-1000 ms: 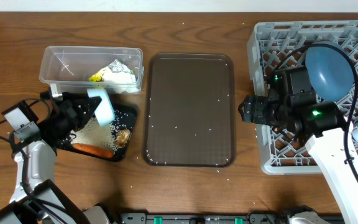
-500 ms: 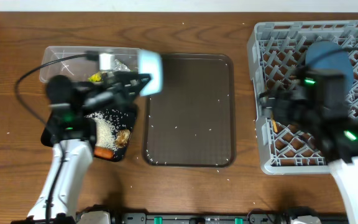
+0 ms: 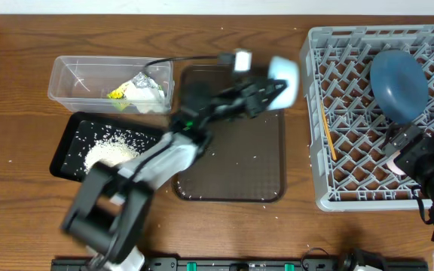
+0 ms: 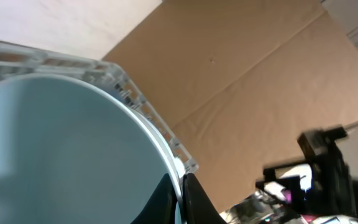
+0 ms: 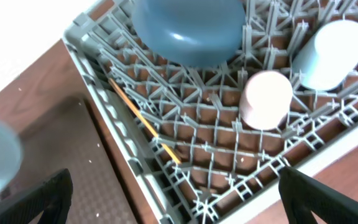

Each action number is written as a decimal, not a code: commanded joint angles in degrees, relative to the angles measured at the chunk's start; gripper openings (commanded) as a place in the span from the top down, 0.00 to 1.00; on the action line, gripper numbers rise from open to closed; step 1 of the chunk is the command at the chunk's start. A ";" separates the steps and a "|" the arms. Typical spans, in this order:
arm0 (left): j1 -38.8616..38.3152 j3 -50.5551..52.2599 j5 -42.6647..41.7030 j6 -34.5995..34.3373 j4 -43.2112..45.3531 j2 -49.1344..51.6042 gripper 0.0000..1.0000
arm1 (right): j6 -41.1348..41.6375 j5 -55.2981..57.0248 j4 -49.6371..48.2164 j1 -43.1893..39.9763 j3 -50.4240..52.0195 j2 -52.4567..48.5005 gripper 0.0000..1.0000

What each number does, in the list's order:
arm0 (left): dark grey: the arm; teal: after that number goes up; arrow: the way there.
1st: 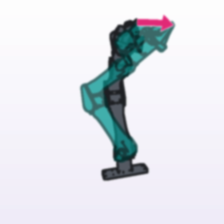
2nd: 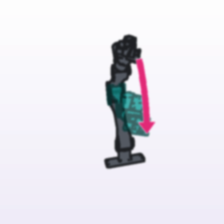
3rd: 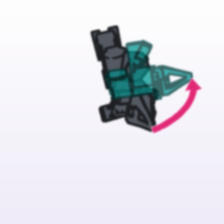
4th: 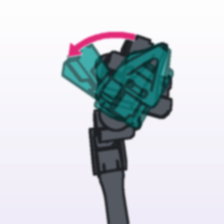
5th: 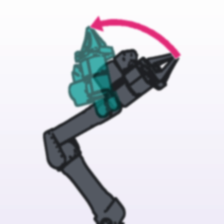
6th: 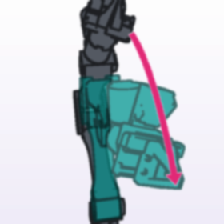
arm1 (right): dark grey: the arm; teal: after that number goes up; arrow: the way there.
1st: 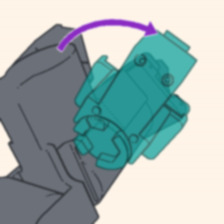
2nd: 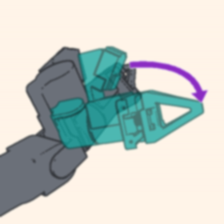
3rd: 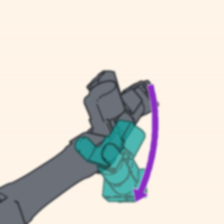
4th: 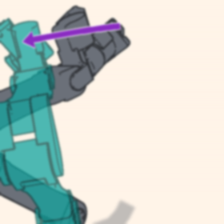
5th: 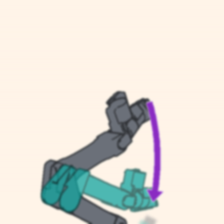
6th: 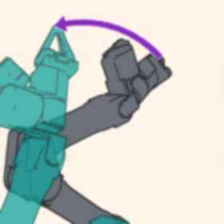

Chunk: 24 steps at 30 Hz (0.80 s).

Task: Sort waste into correct bins and load items into the dishwasher rack
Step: 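Carry the empty bowl with the left gripper across toward the dish rack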

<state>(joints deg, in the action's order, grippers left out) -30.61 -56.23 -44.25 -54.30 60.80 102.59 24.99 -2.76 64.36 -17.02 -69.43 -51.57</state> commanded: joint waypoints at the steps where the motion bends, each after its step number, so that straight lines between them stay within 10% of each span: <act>1: -3.98 -9.18 3.74 -5.27 1.73 7.69 0.94 | 0.20 0.39 1.07 -0.55 -0.48 0.17 0.01; 20: -13.84 -21.16 18.38 -20.70 4.24 24.68 0.93 | -0.44 0.39 2.99 -0.55 -0.46 -2.01 0.01; 24: -13.70 -21.16 18.36 -20.81 3.65 24.68 0.77 | -0.44 0.39 3.37 -0.55 -0.46 -2.89 0.01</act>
<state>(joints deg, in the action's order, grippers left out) -44.64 -75.79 -26.72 -74.00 64.36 127.11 24.97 -2.76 67.48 -17.04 -69.43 -54.17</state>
